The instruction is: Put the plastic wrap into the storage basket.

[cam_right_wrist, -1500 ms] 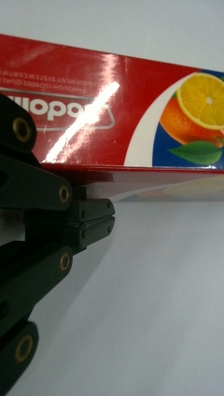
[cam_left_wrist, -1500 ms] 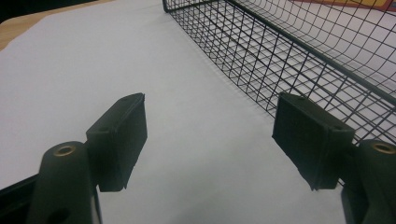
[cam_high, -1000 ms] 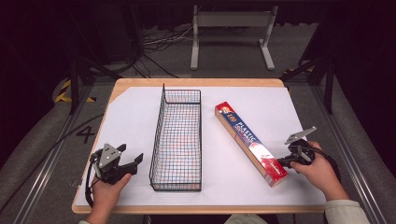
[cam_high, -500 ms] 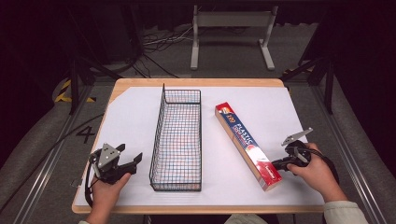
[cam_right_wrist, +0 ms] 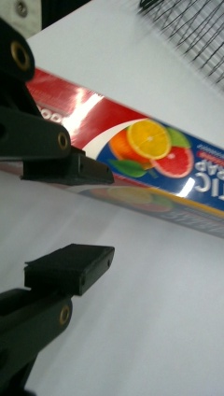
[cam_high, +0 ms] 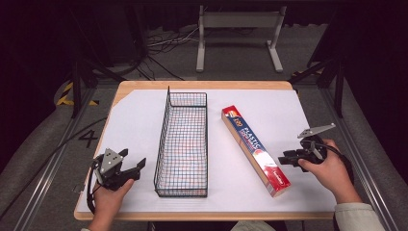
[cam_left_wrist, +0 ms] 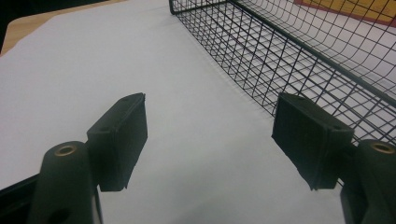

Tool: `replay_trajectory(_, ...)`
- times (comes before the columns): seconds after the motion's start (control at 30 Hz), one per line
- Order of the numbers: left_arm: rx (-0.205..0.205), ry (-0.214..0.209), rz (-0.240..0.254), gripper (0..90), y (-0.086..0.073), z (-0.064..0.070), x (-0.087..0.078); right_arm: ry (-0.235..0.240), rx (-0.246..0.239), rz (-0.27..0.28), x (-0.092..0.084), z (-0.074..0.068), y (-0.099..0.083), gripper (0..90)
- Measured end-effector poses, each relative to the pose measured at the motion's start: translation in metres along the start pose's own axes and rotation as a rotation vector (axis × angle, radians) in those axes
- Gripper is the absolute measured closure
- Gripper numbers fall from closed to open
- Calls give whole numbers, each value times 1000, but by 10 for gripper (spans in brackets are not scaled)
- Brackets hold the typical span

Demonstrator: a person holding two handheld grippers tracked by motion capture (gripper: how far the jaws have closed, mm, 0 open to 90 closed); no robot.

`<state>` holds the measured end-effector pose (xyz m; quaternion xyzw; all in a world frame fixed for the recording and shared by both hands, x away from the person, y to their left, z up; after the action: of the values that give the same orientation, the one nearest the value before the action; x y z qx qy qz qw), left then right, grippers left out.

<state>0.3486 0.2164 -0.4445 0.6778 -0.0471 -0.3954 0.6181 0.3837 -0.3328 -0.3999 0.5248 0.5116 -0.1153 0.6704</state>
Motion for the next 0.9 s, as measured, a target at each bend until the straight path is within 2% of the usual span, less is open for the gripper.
replay_trajectory(0.03, 1, 0, -3, 268, 0, 0, -1, 0, 17, 28, -2, -3, 7, 513)
replay_trajectory(0.13, 3, 2, 0, 268, -1, 0, -2, 4, 29, 40, -2, -4, 10, 493)
replay_trajectory(0.17, 2, 5, -2, 267, -2, 0, -4, -5, 35, 64, -3, -10, 20, 449)
replay_trajectory(0.57, -21, 13, 5, 267, -4, -3, -9, -9, 15, 99, 3, -30, 56, 348)
replay_trajectory(0.7, -3, 13, -1, 267, -4, -1, -7, -9, 14, 110, 8, -37, 66, 316)
replay_trajectory(0.9, -10, 11, 2, 267, -4, -3, -6, -29, 25, 118, 16, -43, 78, 266)
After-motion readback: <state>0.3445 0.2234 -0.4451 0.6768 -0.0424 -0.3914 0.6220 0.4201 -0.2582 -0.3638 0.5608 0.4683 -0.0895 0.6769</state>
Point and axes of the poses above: each handheld gripper's, and its own axes: x roughly forward along the jaws, y roughly out of its top, z roughly to its right, the point moved 3 cm from there along x, roughly forward along the jaws, and after that the axes turned 9 degrees about -y, right-handed, at the moved point
